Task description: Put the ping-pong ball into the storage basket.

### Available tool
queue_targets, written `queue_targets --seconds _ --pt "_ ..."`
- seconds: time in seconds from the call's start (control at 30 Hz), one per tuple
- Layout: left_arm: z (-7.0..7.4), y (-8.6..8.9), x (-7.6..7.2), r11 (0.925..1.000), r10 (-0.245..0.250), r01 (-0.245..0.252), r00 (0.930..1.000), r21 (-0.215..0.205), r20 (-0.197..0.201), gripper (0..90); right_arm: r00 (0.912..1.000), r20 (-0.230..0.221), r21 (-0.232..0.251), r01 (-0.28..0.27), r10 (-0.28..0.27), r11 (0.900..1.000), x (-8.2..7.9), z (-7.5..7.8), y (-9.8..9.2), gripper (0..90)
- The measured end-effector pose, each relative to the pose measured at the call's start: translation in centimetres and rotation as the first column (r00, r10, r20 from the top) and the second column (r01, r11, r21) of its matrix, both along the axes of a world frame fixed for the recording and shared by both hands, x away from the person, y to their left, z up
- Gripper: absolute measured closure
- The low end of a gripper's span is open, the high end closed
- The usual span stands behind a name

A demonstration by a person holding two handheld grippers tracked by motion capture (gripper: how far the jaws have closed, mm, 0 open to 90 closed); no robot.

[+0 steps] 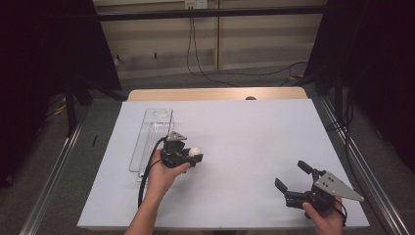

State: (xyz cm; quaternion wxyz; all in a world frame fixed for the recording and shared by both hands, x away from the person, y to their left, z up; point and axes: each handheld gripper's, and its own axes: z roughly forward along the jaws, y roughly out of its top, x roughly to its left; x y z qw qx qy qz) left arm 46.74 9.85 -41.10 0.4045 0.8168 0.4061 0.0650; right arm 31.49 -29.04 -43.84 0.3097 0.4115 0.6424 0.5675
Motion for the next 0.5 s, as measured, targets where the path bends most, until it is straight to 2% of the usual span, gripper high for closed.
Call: queue_targets --seconds 0.17,0.2,0.33,0.37,0.43,0.5 --pt "-0.01 0.18 0.05 0.9999 0.003 -0.003 1.0 -0.014 0.005 51.0 1.0 -0.001 0.004 -0.001 0.001 1.0 0.0 0.01 0.0 1.2" --pt "0.1 0.25 0.05 1.0 0.007 -0.007 1.0 0.001 0.004 51.0 1.0 0.0 0.004 -0.002 0.002 1.0 0.0 0.01 0.0 1.1" --pt "0.18 0.35 0.02 0.9996 0.019 -0.019 0.9998 -0.018 -0.002 51.0 1.0 0.0 0.003 -0.002 0.002 1.0 0.01 0.01 -0.01 1.2" --pt "0.22 0.44 0.05 0.9998 0.017 -0.017 0.9999 -0.011 0.0 51.0 1.0 0.0 0.002 -0.001 0.001 1.0 0.01 0.0 0.0 1.2" --pt "0.22 0.41 0.02 0.9991 0.028 -0.028 0.9996 -0.033 0.0 51.0 1.0 0.001 0.003 -0.004 0.004 1.0 0.0 0.0 0.01 1.2" --pt "0.32 0.6 0.06 0.9998 0.015 -0.015 0.9999 -0.013 0.001 51.0 1.0 0.003 0.002 -0.003 0.003 1.0 0.0 0.02 0.02 1.2"
